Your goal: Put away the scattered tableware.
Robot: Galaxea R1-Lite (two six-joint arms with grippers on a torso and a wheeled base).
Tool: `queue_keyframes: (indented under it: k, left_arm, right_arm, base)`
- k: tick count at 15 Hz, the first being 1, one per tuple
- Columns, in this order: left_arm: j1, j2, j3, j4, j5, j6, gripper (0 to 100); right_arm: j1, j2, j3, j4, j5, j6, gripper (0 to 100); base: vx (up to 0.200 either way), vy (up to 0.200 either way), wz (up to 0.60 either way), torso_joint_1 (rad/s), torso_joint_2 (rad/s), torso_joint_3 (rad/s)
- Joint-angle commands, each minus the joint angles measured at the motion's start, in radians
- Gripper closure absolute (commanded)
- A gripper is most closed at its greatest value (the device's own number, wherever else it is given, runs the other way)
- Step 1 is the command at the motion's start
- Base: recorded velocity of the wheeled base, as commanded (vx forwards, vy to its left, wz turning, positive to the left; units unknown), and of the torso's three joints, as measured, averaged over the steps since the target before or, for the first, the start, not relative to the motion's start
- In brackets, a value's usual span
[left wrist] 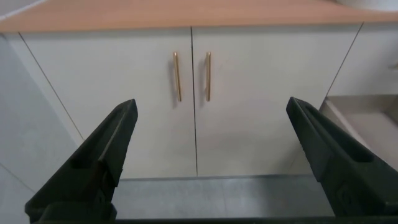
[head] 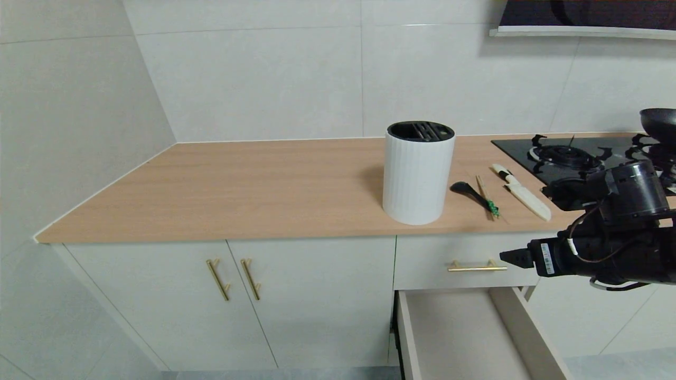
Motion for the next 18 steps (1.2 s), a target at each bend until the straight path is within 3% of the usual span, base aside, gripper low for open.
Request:
queue_keyframes:
  k: [1, 7, 10, 14, 18]
  left_arm:
    - [0.0, 0.0, 0.0, -0.001, 0.0, 0.0, 0]
    - [0.0, 0.0, 0.0, -0.001, 0.0, 0.0, 0]
    - [0.0, 0.0, -0.001, -0.001, 0.0, 0.0, 0]
    - [0.0, 0.0, 0.0, -0.001, 0.0, 0.0, 0]
    - [-0.002, 0.0, 0.0, -0.001, 0.0, 0.0, 0]
  right_arm:
    - [0.0, 0.014, -0.001, 0.0, 0.0, 0.0, 0]
    - [0.0, 0.067, -0.012, -0.101, -0.003, -0.003, 0]
    - [0.0, 0.126, -0.113, -0.127, -0.016, 0.008, 0]
    - [0.001, 0.272, -0.257, -0.118, -0.171, 0.155, 0]
    - [0.0, 0.381, -0.322, -0.126, -0.226, 0.204, 0]
  base:
    - [0.0, 0.0, 0.0, 0.227, -0.52, -0.286]
    - [0.0, 0.0, 0.0, 0.072, -0.16, -0.088]
    - [0.0, 0.0, 0.0, 0.0, 0.0, 0.0]
    - [0.0, 0.0, 0.0, 0.0, 0.0, 0.0]
    - [0.0, 0.0, 0.0, 0.0, 0.0, 0.0]
